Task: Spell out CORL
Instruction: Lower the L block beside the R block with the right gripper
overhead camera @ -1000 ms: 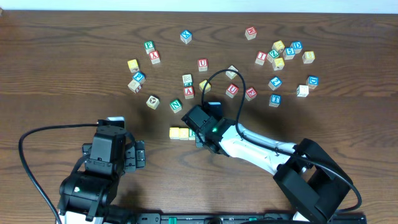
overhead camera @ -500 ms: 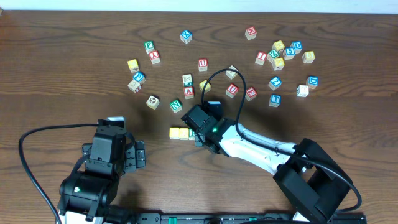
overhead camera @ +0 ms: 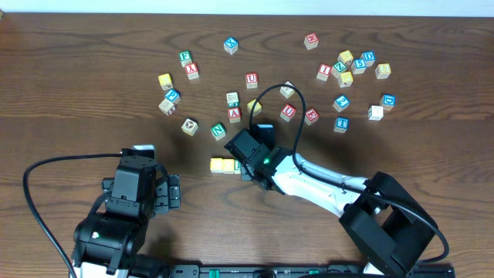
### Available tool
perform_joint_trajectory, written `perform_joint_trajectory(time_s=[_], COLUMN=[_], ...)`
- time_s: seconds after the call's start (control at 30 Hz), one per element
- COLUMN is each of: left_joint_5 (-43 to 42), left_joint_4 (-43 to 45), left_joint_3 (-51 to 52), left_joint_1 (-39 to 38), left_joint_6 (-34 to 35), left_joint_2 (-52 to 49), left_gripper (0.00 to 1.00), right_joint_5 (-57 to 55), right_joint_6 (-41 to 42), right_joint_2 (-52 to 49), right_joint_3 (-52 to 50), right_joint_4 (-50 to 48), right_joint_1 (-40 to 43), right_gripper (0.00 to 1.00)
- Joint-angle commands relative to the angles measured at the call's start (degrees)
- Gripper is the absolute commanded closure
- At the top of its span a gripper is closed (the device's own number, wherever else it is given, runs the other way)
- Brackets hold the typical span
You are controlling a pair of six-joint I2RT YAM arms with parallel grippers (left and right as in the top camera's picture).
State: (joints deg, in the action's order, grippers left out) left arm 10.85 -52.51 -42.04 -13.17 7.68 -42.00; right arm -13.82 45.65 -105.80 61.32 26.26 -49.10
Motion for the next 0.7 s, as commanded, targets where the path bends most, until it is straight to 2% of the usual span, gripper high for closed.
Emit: perform_joint_trajectory(time_s=[0.0,0.67], left_joint_5=[0.1,0.1], left_joint_4=[-0.2,-0.2], left_joint_3=[-0.1,-0.1], left_joint_1=[0.2,0.2], left_joint_6=[0.5,0.5], left_joint_2=[0.0,0.0], left_gripper=[0.01,0.01], right_joint_5=[-3.0,-11.5], right_joint_6=[0.6,-1.5], right_joint_2=[-0.4,-0.4], right_joint_3=[-0.4,-0.4], right_joint_4=[-0.2,-4.3], right_joint_1=[-0.3,1.5], right_gripper=[0.65,0.6])
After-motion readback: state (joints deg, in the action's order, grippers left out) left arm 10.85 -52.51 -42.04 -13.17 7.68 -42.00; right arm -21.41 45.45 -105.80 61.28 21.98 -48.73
